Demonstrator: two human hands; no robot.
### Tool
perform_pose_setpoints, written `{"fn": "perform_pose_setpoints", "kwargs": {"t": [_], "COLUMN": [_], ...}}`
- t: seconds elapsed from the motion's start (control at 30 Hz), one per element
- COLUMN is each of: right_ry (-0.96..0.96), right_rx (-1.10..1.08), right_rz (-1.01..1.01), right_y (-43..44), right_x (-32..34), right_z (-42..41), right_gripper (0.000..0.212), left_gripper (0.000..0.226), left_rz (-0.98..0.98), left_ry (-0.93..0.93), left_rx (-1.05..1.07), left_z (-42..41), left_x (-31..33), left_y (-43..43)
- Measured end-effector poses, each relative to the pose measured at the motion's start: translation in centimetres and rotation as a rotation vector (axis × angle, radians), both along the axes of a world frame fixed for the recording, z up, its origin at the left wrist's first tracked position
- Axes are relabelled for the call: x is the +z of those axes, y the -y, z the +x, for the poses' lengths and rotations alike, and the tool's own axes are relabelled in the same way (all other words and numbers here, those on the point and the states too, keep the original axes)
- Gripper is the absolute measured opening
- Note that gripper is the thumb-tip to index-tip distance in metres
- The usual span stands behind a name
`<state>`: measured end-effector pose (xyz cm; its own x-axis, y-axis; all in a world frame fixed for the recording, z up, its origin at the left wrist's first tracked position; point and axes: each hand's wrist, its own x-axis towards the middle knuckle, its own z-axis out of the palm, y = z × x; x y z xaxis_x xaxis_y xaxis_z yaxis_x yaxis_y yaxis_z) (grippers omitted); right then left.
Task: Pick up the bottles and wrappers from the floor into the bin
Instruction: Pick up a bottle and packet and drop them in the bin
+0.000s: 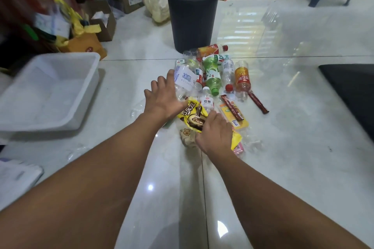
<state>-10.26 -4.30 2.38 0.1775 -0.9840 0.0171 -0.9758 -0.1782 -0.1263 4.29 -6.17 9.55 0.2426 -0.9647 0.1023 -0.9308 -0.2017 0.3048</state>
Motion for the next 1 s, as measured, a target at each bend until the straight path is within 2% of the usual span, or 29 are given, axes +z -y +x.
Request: {"fn": "perform_pose_setpoints", "kwargs": {"t": [0.17, 0.33, 0.47, 0.67, 0.8, 0.9, 1.0], "right_ry": [0.043, 0.033, 0.042, 0.170, 0.177, 0.168, 0.148], "right_rx": [0.012, 0.035, 0.007, -0.060, -0.050, -0.025, -0.021], "right_rz": [-0.051, -0.043, -0.058, -0.089, -0.100, -0.073, -0.031], "right_y": [2.8, 5.7, 8.1, 11.8, 13.0, 14.1, 15.1], "right_x": [3.4, 6.4, 9.2, 15.0, 20.3, 25.7, 31.7], "right_z": [-1.2, -1.5, -1.4, -1.4, -1.3, -1.2, -1.1], "right_gripper": [0.047, 0.060, 0.060, 0.048, 0.050, 0.041, 0.046], "left_gripper": [0.097, 0.095, 0.096, 0.094, 0.096, 0.095, 0.090], "left_rz": [-0.016, -0.031, -0.033, -0.061, -0.045, -0.034, -0.049], "left_ry": [0.039, 0.145, 0.172, 0.181, 0.182, 0.219, 0.237], "left_rx": [0.009, -0.044, -0.025, -0.048, -0.094, -0.136, -0.171], "left_z": [1.0, 1.2, 1.4, 1.9, 2.4, 2.9, 3.0], "left_x": [1.6, 3.5, 5.2, 9.4, 13.9, 19.1, 25.2], "left_y": [-0.2, 0.6, 1.9, 4.7, 6.2, 7.5, 8.6]}}
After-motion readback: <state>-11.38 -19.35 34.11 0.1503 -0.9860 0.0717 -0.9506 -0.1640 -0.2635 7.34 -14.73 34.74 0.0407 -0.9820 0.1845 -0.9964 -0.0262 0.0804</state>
